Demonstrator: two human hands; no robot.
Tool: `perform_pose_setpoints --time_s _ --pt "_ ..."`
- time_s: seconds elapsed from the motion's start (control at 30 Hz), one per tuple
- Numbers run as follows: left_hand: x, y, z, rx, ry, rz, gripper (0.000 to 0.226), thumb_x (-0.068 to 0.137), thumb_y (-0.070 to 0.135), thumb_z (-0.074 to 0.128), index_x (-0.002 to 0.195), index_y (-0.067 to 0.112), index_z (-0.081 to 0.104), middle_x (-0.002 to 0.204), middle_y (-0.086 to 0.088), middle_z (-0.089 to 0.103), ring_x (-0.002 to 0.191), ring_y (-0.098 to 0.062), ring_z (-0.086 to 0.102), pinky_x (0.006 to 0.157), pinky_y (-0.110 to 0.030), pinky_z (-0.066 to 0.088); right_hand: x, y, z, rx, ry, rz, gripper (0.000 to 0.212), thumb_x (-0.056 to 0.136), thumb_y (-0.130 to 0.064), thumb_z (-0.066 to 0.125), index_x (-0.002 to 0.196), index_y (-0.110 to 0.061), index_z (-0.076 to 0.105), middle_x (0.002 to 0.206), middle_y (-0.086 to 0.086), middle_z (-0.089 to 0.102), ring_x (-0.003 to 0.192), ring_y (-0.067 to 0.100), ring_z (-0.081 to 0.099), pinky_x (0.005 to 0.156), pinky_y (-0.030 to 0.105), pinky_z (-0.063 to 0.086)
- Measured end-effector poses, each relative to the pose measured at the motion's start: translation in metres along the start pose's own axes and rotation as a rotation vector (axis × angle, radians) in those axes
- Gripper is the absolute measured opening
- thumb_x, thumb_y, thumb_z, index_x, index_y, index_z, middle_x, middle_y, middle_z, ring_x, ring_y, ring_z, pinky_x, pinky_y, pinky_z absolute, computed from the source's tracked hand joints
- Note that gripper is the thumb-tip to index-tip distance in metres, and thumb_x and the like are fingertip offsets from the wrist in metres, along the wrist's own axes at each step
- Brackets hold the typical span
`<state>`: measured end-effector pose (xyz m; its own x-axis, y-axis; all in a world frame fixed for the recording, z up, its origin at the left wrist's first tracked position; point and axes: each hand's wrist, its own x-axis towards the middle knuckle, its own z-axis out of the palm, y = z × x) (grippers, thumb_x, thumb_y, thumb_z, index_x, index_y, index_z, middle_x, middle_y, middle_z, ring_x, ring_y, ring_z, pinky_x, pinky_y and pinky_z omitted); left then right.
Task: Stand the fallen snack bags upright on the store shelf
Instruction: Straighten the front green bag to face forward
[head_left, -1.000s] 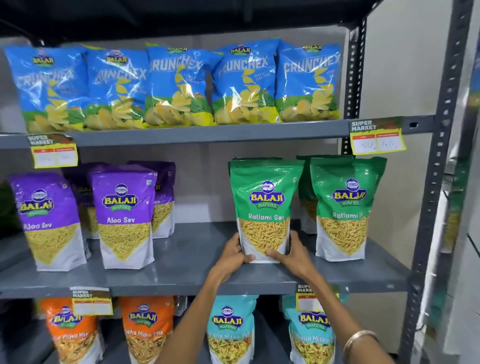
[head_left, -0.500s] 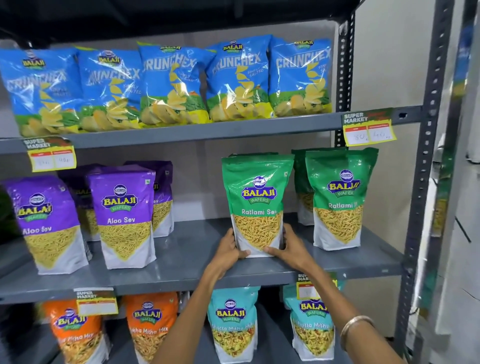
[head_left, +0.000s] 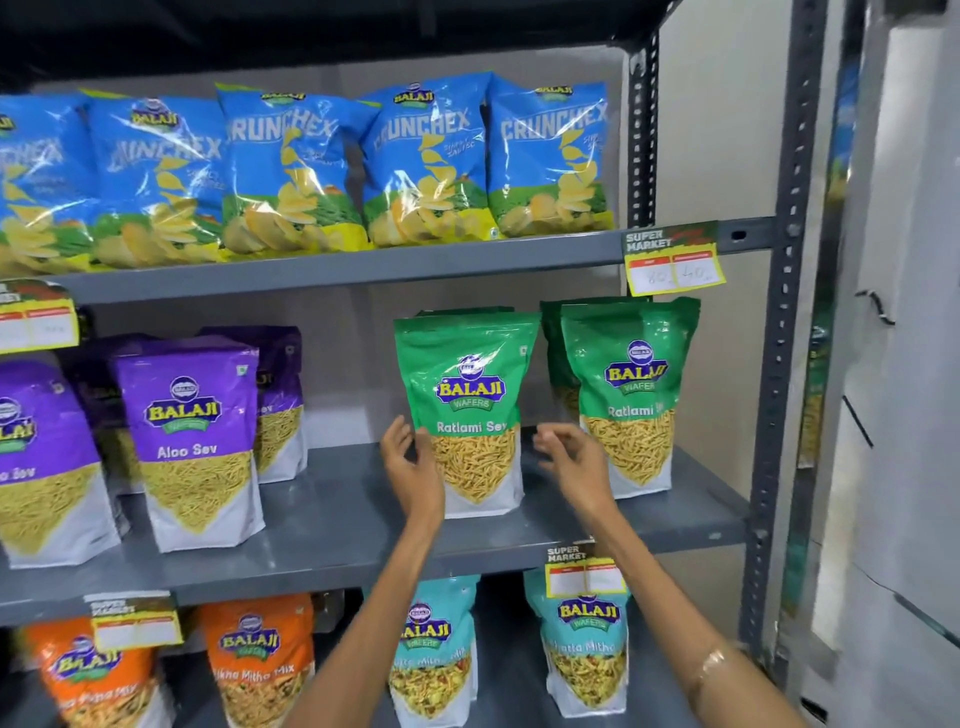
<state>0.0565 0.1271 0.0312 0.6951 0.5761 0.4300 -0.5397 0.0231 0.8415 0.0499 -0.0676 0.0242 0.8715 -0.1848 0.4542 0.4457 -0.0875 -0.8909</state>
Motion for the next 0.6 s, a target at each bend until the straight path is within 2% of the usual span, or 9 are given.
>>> perform_pose_setpoints --time_s 0.03,0.1,0.2,0.3,0.33,0.37,0.43,0.5,0.6 --pt "0.009 -0.001 0.001 -0.005 0.000 -0.025 0.033 0.102 0.008 0.055 0.134 0.002 0.052 0.132 -0.025 0.062 0.113 -0.023 0.059 0.092 -0.021 0.055 0.010 -0.003 0.007 0.013 0.027 0.001 0.010 0.099 -0.016 0.062 0.100 -0.021 0.071 0.104 0.007 0.076 0.105 0.025 0.072 0.092 0.051 0.060" --pt "0.020 -0.002 0.002 0.019 -0.002 -0.041 0.028 0.102 0.002 0.051 0.129 -0.005 0.056 0.125 -0.024 0.065 0.105 -0.021 0.061 0.075 -0.008 0.054 0.030 -0.001 0.021 -0.014 0.057 -0.007 0.014 0.098 -0.015 0.064 0.110 -0.015 0.071 0.107 0.006 0.075 0.106 0.025 0.071 0.094 0.052 0.059" --pt "0.026 0.002 0.003 0.015 -0.015 -0.075 0.024 0.101 -0.003 0.052 0.123 -0.011 0.059 0.110 -0.014 0.065 0.083 -0.007 0.068 0.066 -0.005 0.053 0.046 0.001 0.035 -0.034 0.092 -0.012 0.018 0.096 -0.009 0.066 0.112 -0.004 0.073 0.108 0.013 0.076 0.103 0.030 0.072 0.095 0.054 0.058" --pt "0.029 0.002 0.002 0.019 -0.030 -0.084 0.019 0.099 -0.004 0.054 0.116 -0.009 0.061 0.100 -0.011 0.067 0.069 0.004 0.069 0.062 -0.005 0.052 0.048 -0.001 0.040 -0.037 0.092 -0.041 0.013 0.094 -0.002 0.066 0.104 0.000 0.074 0.098 0.013 0.075 0.092 0.026 0.071 0.093 0.050 0.058" --pt "0.030 0.002 0.002 0.017 -0.026 -0.083 0.016 0.099 -0.005 0.055 0.113 -0.007 0.062 0.096 -0.010 0.068 0.069 0.005 0.070 0.062 -0.005 0.052 0.047 -0.001 0.041 -0.051 0.098 -0.056 0.010 0.094 -0.004 0.066 0.100 -0.005 0.074 0.094 0.010 0.075 0.089 0.025 0.071 0.090 0.050 0.059" --pt "0.031 0.002 0.001 0.013 -0.015 -0.082 0.014 0.098 -0.006 0.056 0.110 -0.006 0.063 0.095 -0.012 0.069 0.074 -0.002 0.071 0.062 -0.005 0.053 0.047 0.000 0.042 -0.072 0.105 -0.070 0.008 0.094 -0.007 0.066 0.095 -0.011 0.072 0.090 0.006 0.075 0.087 0.026 0.071 0.087 0.050 0.060" --pt "0.036 0.000 0.001 0.017 0.017 -0.087 0.014 0.096 -0.007 0.057 0.107 -0.011 0.065 0.103 -0.023 0.071 0.088 -0.022 0.066 0.061 -0.006 0.053 0.047 0.002 0.043 -0.104 0.139 -0.080 0.012 0.095 -0.010 0.064 0.087 -0.019 0.066 0.082 0.001 0.071 0.084 0.026 0.071 0.081 0.049 0.059" --pt "0.041 -0.002 0.002 0.036 0.029 -0.116 0.016 0.096 -0.006 0.057 0.108 -0.014 0.065 0.110 -0.029 0.071 0.090 -0.025 0.063 0.060 -0.009 0.054 0.044 -0.002 0.044 -0.094 0.169 -0.046 0.021 0.096 -0.008 0.062 0.080 -0.022 0.062 0.079 -0.003 0.067 0.084 0.026 0.069 0.081 0.049 0.058" --pt "0.040 -0.003 0.003 0.030 0.035 -0.165 0.016 0.096 -0.004 0.057 0.110 -0.007 0.065 0.116 -0.031 0.071 0.095 -0.030 0.067 0.075 -0.025 0.055 0.040 -0.009 0.045 -0.037 0.162 0.012 0.024 0.096 -0.004 0.060 0.082 -0.023 0.061 0.082 -0.002 0.067 0.088 0.025 0.068 0.085 0.046 0.058"
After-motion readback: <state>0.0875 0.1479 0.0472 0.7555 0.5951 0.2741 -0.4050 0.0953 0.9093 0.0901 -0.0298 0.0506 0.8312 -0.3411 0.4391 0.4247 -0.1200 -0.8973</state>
